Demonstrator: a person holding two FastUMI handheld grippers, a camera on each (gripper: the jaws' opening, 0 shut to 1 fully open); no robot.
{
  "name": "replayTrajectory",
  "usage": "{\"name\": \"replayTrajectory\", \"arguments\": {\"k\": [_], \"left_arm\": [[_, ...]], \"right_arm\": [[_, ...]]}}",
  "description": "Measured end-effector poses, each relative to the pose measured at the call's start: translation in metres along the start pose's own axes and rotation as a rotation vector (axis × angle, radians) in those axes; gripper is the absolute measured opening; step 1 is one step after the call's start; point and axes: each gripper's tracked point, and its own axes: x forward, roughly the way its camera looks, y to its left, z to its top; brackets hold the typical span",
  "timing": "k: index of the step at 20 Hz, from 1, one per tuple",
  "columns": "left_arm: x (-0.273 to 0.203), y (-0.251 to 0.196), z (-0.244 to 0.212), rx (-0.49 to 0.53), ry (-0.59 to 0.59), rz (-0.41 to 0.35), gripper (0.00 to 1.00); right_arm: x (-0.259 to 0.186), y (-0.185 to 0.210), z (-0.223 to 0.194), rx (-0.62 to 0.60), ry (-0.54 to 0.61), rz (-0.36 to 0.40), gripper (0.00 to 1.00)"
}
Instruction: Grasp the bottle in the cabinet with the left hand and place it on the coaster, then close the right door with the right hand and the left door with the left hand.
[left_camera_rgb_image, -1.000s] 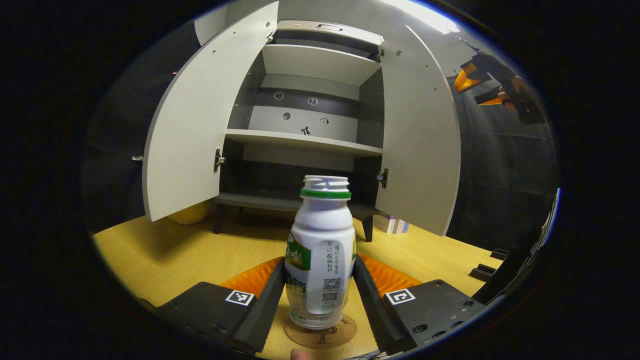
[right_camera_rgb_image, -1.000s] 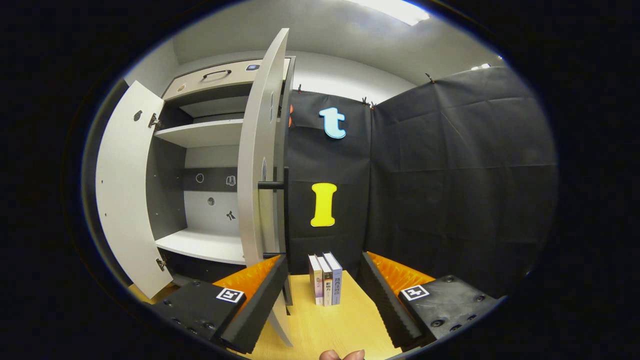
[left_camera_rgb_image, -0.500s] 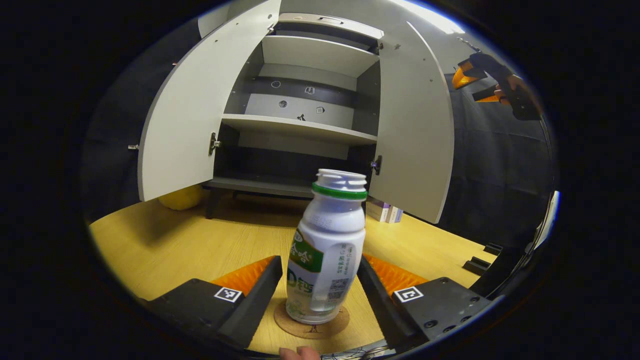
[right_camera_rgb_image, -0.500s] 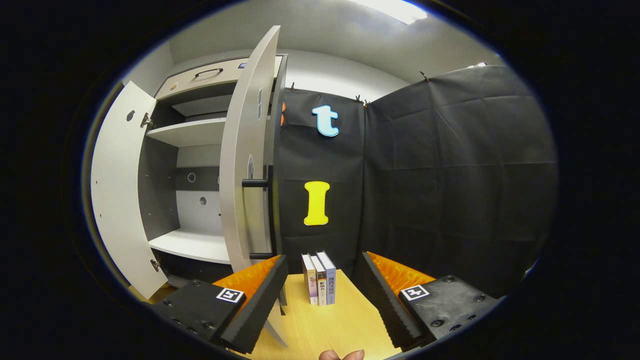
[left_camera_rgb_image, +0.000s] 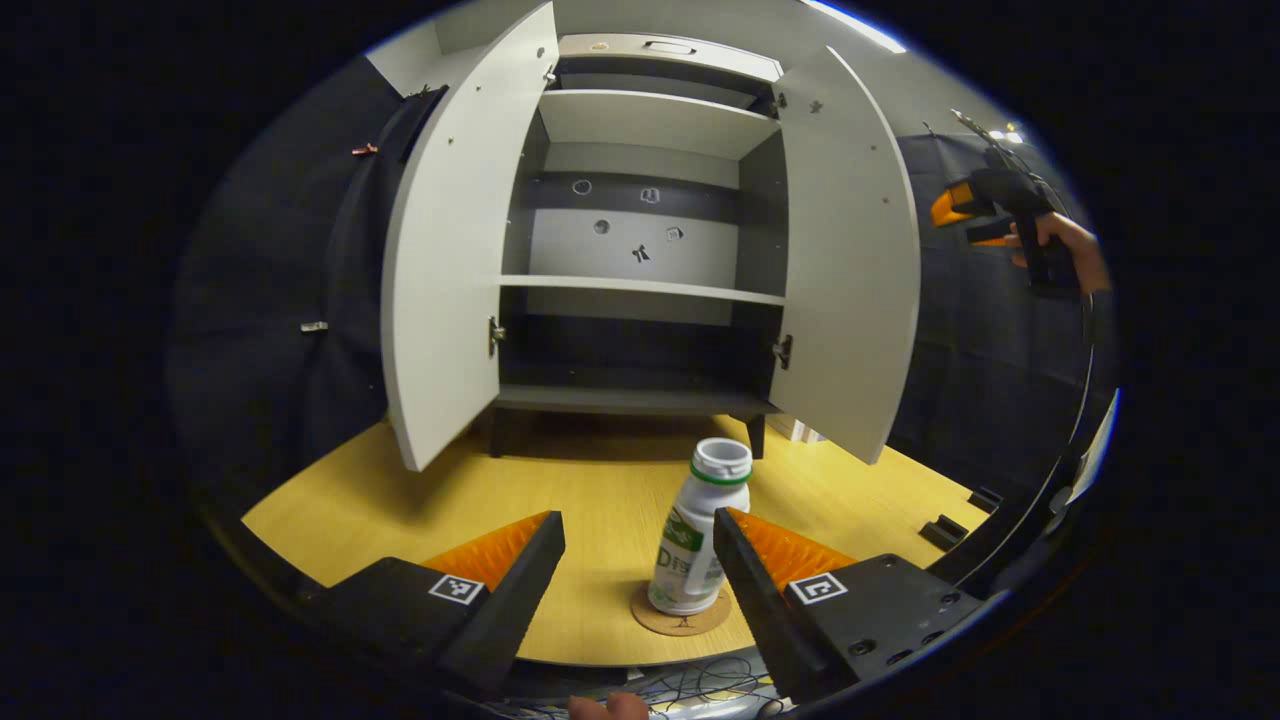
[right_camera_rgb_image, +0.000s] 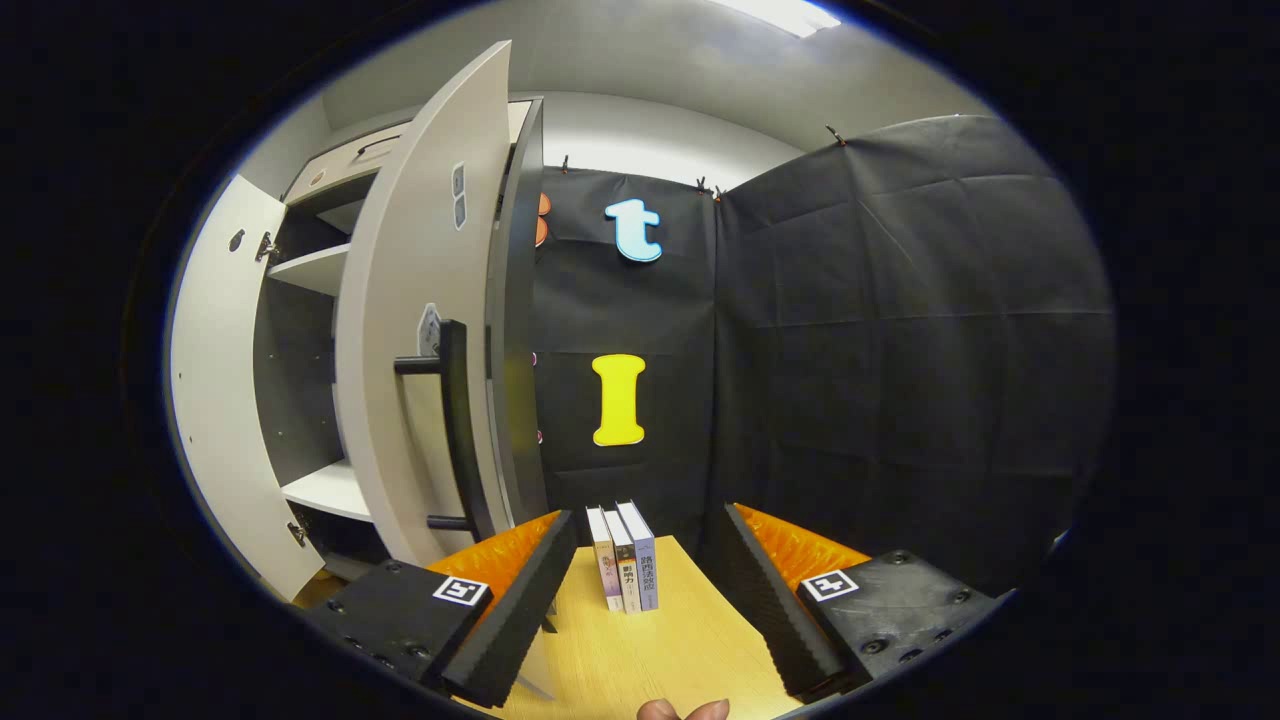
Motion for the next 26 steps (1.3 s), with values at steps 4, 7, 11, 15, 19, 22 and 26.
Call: {"name": "replayTrajectory", "arguments": {"k": [4,7,11,15,19,22,26], "left_arm": [[-0.008,0.029,0.067,-0.099,-0.086,0.106,0.95],[0.003,0.047,0.091,0.147,-0.111,0.181,0.96],[0.001,0.051,0.073,0.129,-0.039,0.201,0.95],[-0.011,0.054,0.092,0.002,-0.058,0.239,0.95],[-0.018,0.065,0.121,-0.006,-0.101,0.267,0.95],[-0.022,0.081,0.135,-0.012,-0.114,0.293,0.95],[-0.030,0.106,0.145,0.004,-0.110,0.318,0.95]], "right_arm": [[0.024,-0.030,-0.025,-0.067,-0.010,-0.022,0.98],[0.027,-0.056,-0.041,-0.016,0.026,-0.045,0.98],[0.018,-0.084,-0.026,-0.015,0.012,-0.091,0.98],[0.020,-0.045,-0.030,-0.008,0.062,0.017,0.98],[0.021,-0.002,-0.023,0.009,0.074,0.097,0.98],[0.021,0.026,-0.008,0.030,0.054,0.146,0.98],[0.019,0.042,0.002,0.003,0.032,0.166,0.95]]}}
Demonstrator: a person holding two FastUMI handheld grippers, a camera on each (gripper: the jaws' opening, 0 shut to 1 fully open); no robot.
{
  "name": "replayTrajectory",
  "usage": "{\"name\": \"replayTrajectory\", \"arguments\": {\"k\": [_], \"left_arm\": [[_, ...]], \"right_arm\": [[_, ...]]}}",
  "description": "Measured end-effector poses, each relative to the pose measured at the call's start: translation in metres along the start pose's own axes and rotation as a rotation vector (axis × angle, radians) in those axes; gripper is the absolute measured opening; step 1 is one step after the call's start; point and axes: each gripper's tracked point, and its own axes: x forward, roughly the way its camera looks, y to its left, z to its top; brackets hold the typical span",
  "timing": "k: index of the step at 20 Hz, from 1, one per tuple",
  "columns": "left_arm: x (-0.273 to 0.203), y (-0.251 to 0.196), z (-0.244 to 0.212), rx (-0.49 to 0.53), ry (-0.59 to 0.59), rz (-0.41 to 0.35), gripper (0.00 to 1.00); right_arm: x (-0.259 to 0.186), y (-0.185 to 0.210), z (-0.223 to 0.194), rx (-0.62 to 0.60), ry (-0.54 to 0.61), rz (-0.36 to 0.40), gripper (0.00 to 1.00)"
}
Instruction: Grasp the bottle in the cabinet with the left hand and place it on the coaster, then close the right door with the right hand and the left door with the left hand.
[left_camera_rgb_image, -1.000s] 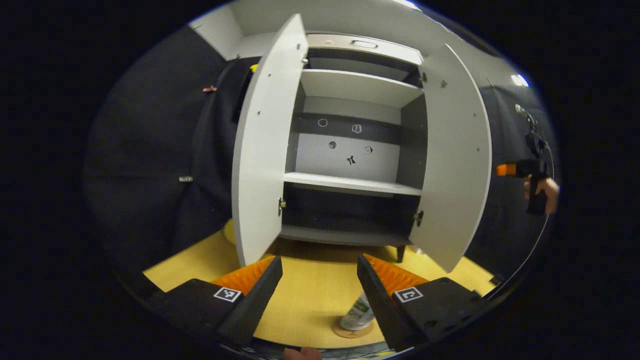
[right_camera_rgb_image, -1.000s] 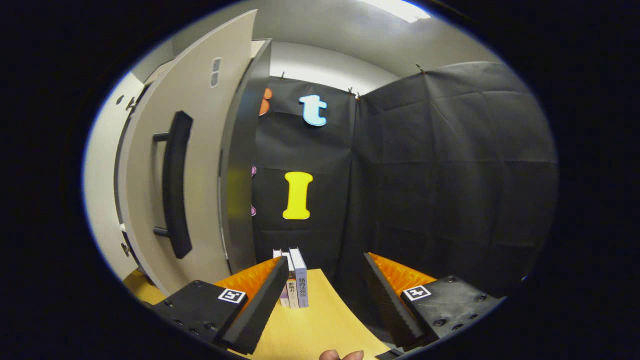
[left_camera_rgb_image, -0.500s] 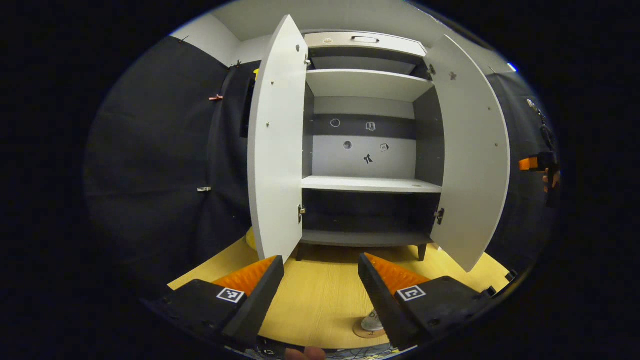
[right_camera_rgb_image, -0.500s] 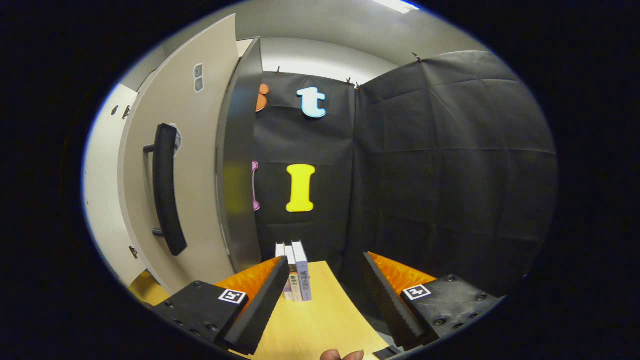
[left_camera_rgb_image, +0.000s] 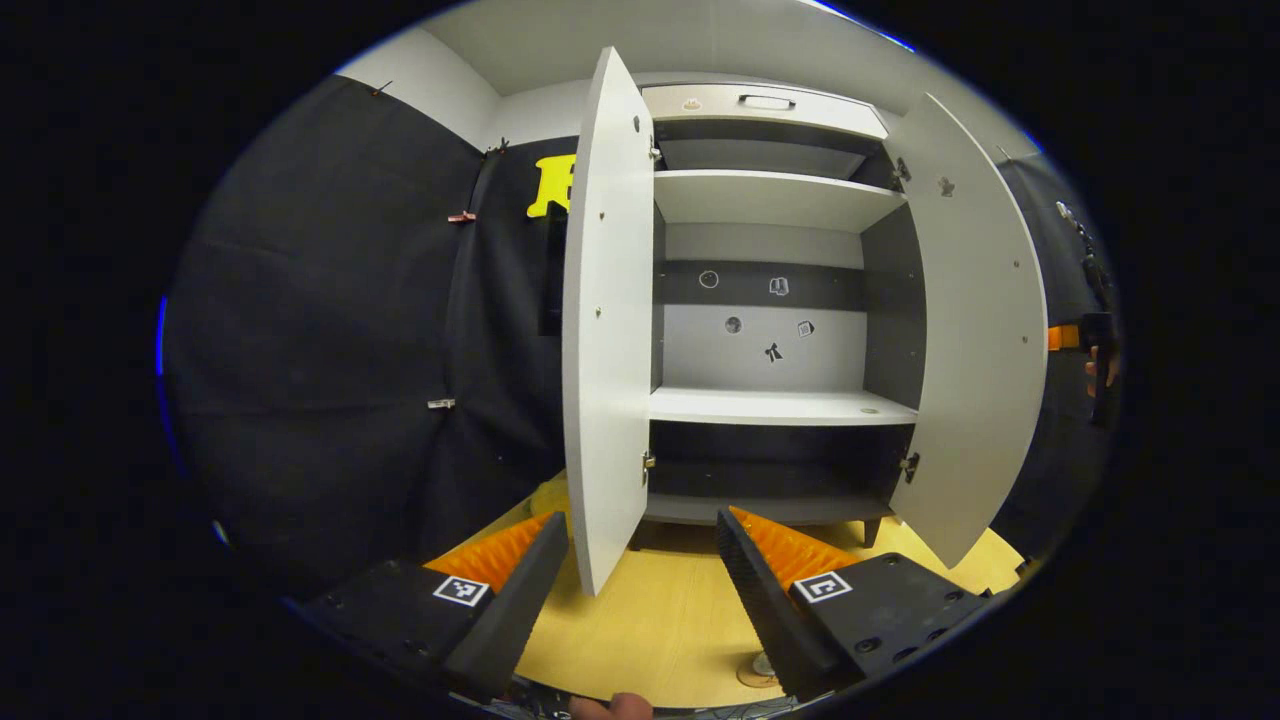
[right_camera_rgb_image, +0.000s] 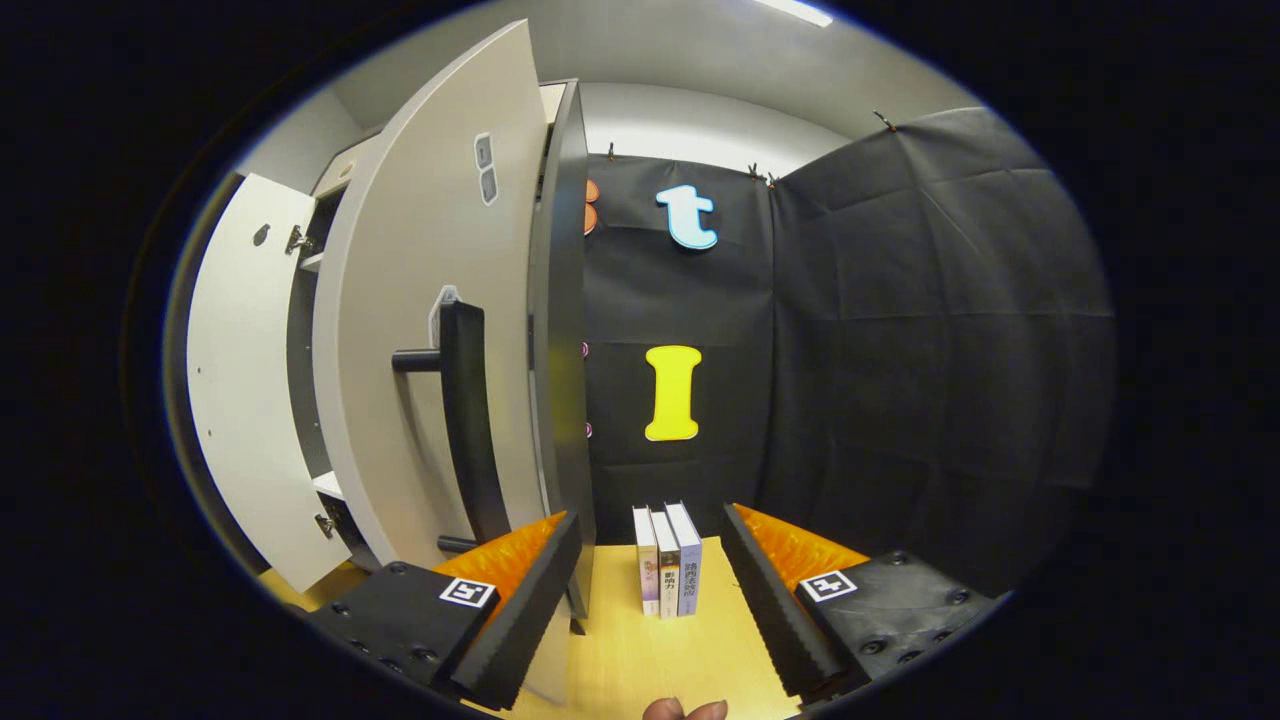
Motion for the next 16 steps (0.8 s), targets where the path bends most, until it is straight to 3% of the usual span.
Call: {"name": "replayTrajectory", "arguments": {"k": [2,3,7,8,12,16], "left_arm": [[0.002,0.011,0.003,-0.003,0.006,0.003,0.95],[0.003,0.017,0.005,-0.005,0.005,0.005,0.95],[0.010,0.040,0.014,-0.014,-0.004,0.023,0.95],[0.012,0.045,0.016,-0.011,-0.008,0.029,0.96],[0.022,0.065,0.024,-0.009,-0.024,0.051,0.96],[0.028,0.095,0.033,-0.022,-0.036,0.078,0.96]], "right_arm": [[-0.002,0.016,-0.003,0.016,0.007,0.034,1.00],[-0.001,0.032,-0.004,0.012,0.009,0.061,0.95],[-0.003,0.111,-0.007,-0.003,0.015,0.152,1.00],[0.001,0.129,-0.009,0.006,0.020,0.169,0.96],[0.016,0.200,-0.007,0.018,0.011,0.251,0.95],[0.040,0.212,-0.005,0.013,-0.001,0.208,0.94]]}}
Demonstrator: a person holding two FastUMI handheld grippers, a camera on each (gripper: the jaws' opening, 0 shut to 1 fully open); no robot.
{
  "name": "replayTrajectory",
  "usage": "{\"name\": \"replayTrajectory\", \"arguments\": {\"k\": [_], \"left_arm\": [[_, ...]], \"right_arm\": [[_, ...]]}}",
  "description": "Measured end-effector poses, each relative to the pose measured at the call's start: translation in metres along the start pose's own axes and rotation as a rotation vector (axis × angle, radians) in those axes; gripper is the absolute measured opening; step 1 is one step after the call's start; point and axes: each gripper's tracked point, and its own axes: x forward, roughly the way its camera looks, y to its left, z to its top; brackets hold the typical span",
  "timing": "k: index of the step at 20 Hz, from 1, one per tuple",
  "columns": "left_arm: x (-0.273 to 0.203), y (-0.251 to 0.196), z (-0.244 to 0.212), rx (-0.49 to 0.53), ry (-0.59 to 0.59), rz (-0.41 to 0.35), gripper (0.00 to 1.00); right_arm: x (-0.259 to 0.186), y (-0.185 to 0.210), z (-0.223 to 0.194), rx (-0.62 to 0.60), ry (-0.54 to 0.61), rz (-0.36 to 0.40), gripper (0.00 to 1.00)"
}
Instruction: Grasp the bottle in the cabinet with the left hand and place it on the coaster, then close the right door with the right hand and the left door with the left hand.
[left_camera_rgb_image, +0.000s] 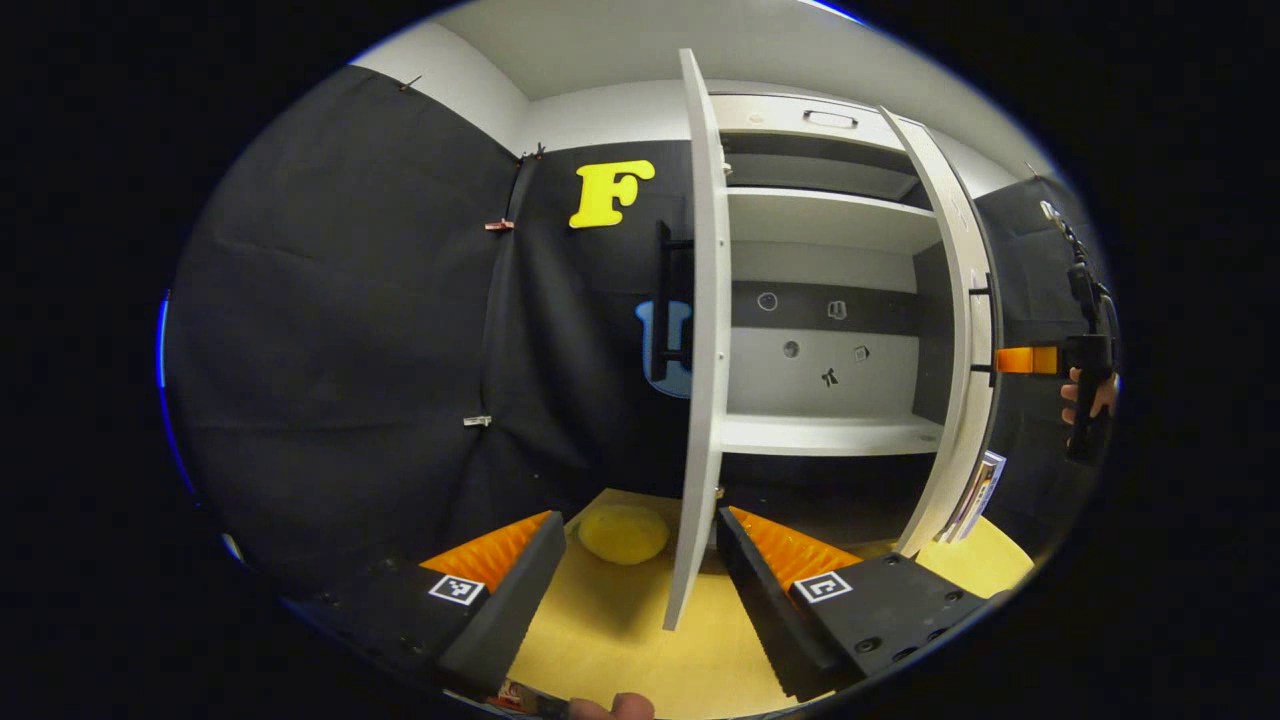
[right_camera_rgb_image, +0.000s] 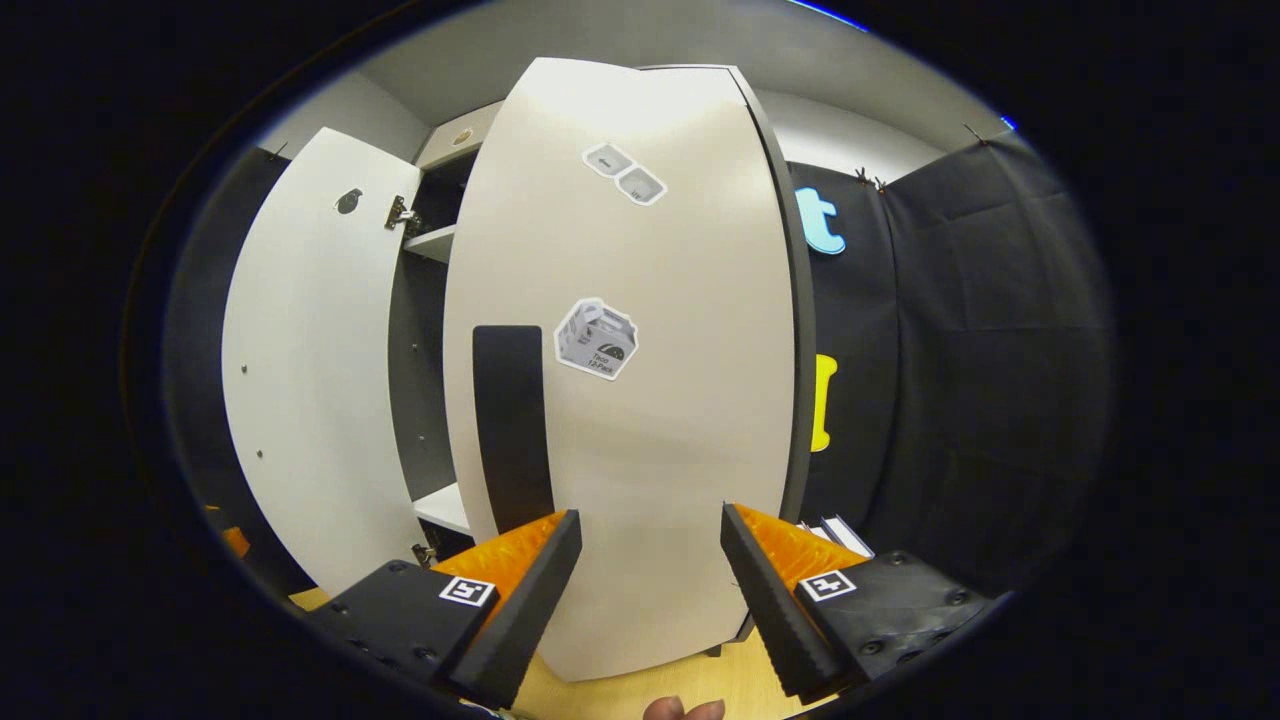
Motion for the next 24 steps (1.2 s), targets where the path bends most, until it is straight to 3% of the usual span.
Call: {"name": "replayTrajectory", "arguments": {"k": [5,15,18,23,24], "left_arm": [[0.021,0.036,0.015,0.013,-0.019,0.035,0.96],[0.084,0.111,0.080,-0.001,-0.090,0.141,0.96],[0.114,0.106,0.098,0.031,-0.099,0.126,0.96],[0.145,0.052,0.092,0.020,-0.077,-0.015,0.96],[0.146,0.050,0.092,0.023,-0.083,-0.003,0.96]], "right_arm": [[0.005,-0.011,0.007,0.028,-0.007,-0.038,0.94],[-0.042,-0.062,0.014,-0.007,-0.027,-0.154,0.96],[-0.055,-0.070,0.021,-0.010,-0.041,-0.177,0.96],[-0.065,-0.076,0.024,-0.017,-0.047,-0.191,0.96],[-0.066,-0.075,0.023,-0.012,-0.043,-0.188,0.96]]}}
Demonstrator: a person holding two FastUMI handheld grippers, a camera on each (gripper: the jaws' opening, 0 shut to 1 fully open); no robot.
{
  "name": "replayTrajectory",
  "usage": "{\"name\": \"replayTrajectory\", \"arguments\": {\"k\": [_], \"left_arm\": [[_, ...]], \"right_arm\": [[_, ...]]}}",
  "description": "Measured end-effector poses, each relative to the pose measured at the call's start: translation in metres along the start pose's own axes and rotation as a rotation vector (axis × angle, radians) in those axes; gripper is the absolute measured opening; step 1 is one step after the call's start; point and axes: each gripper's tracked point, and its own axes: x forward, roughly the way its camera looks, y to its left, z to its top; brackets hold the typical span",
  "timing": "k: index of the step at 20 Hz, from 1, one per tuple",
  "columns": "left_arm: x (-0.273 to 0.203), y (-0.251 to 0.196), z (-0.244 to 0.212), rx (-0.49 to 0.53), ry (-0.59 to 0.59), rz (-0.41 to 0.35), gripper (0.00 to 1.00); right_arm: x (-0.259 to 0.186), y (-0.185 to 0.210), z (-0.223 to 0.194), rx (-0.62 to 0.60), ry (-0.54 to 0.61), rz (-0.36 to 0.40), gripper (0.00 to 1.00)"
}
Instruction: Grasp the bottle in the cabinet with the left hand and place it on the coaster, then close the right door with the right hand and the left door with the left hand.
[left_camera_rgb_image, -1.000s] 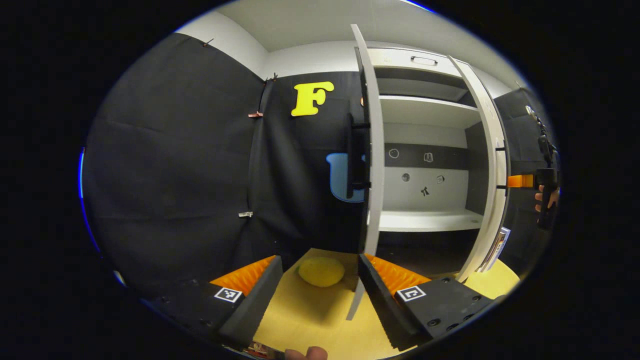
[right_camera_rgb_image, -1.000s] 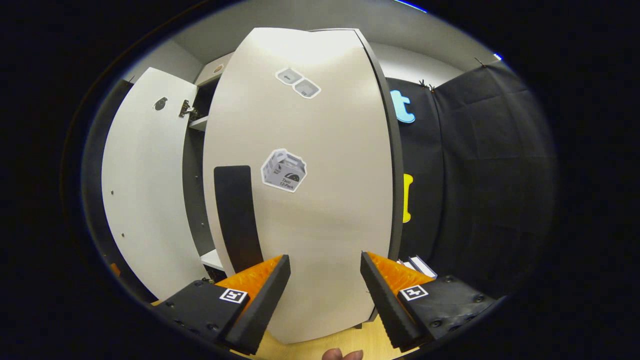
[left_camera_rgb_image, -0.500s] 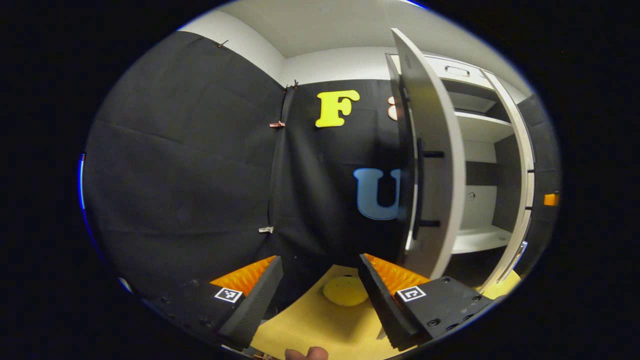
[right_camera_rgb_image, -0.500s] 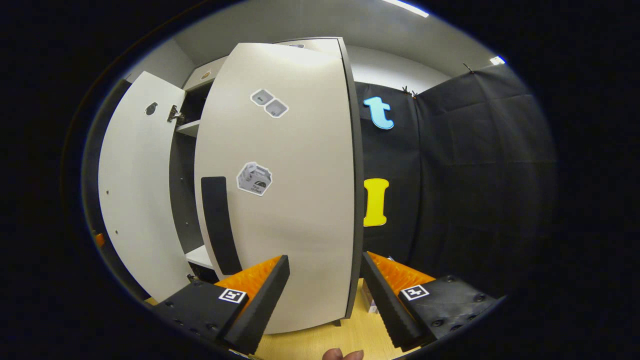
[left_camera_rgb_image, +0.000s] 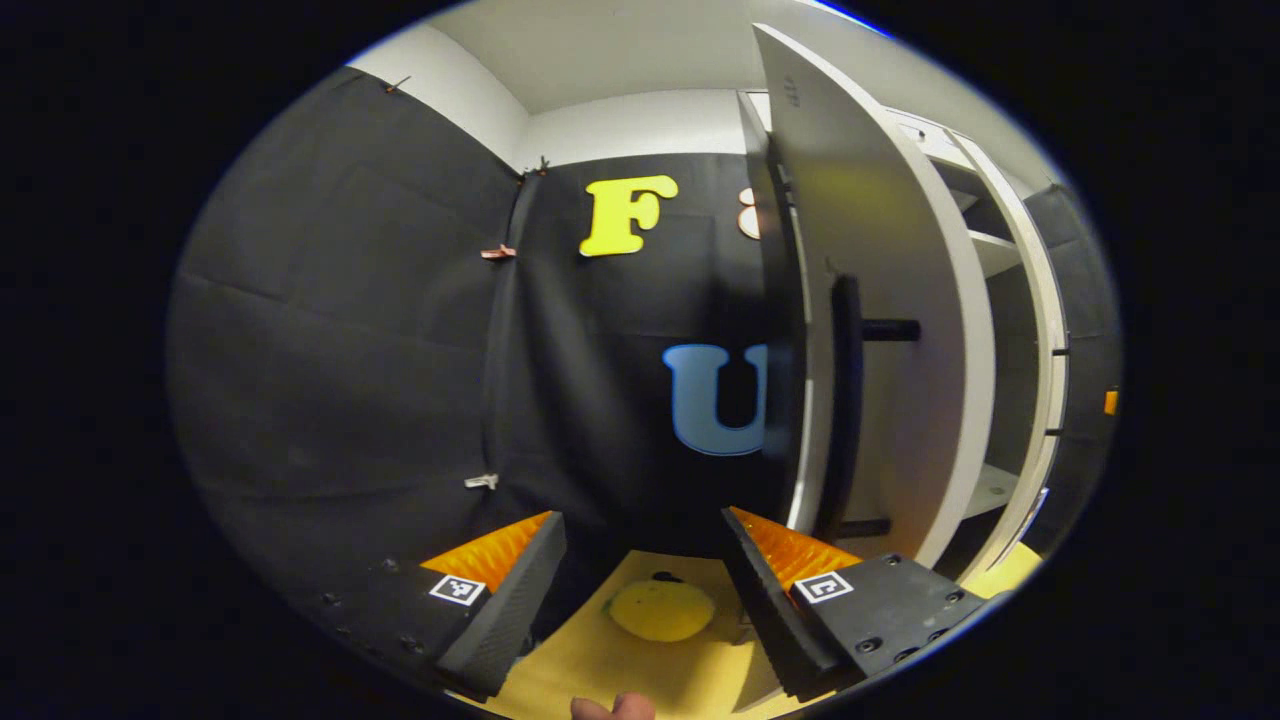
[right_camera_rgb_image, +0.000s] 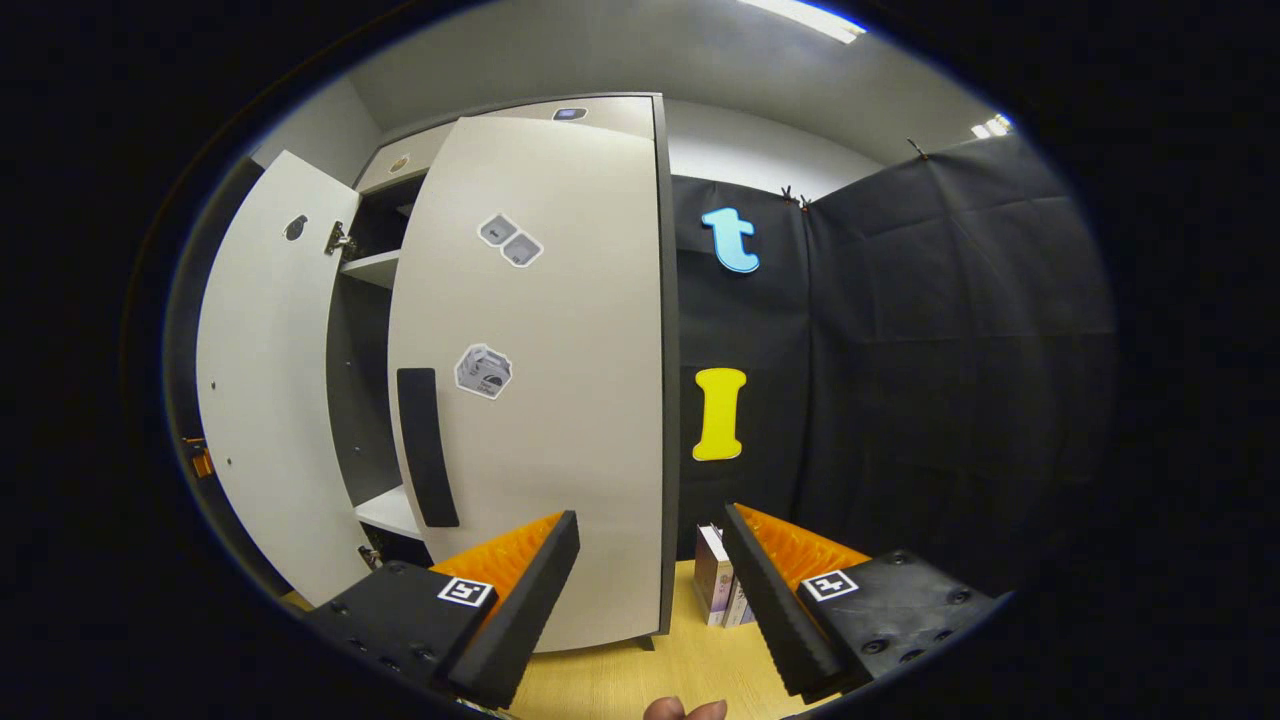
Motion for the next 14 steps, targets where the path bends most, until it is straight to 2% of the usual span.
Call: {"name": "replayTrajectory", "arguments": {"k": [2,5,7,8,10,11,12,13,14], "left_arm": [[-0.002,-0.002,0.003,-0.013,-0.002,-0.002,0.91],[-0.012,-0.018,-0.007,-0.082,0.029,-0.039,0.89],[-0.020,-0.034,-0.007,-0.076,0.033,-0.053,0.98],[-0.023,-0.046,-0.006,-0.065,0.034,-0.066,0.93],[-0.026,-0.073,-0.005,-0.055,0.037,-0.100,0.93],[-0.030,-0.089,-0.005,-0.056,0.039,-0.119,0.88],[-0.032,-0.105,-0.004,-0.055,0.037,-0.142,0.93],[-0.031,-0.122,-0.004,-0.056,0.035,-0.162,0.93],[-0.032,-0.137,-0.001,-0.057,0.030,-0.183,0.89]], "right_arm": [[-0.001,0.000,-0.001,0.000,0.004,0.005,0.96],[0.000,0.001,-0.001,0.006,0.005,0.012,0.96],[0.001,0.004,0.002,0.017,0.007,0.025,0.96],[0.001,0.005,0.002,0.017,0.005,0.030,0.96],[-0.001,0.008,0.002,0.014,0.005,0.042,0.96],[-0.001,0.009,0.002,0.015,0.006,0.047,0.96],[-0.002,0.010,0.002,0.016,0.008,0.052,0.96],[-0.003,0.011,0.002,0.017,0.009,0.056,0.96],[-0.004,0.012,0.002,0.019,0.012,0.061,0.96]]}}
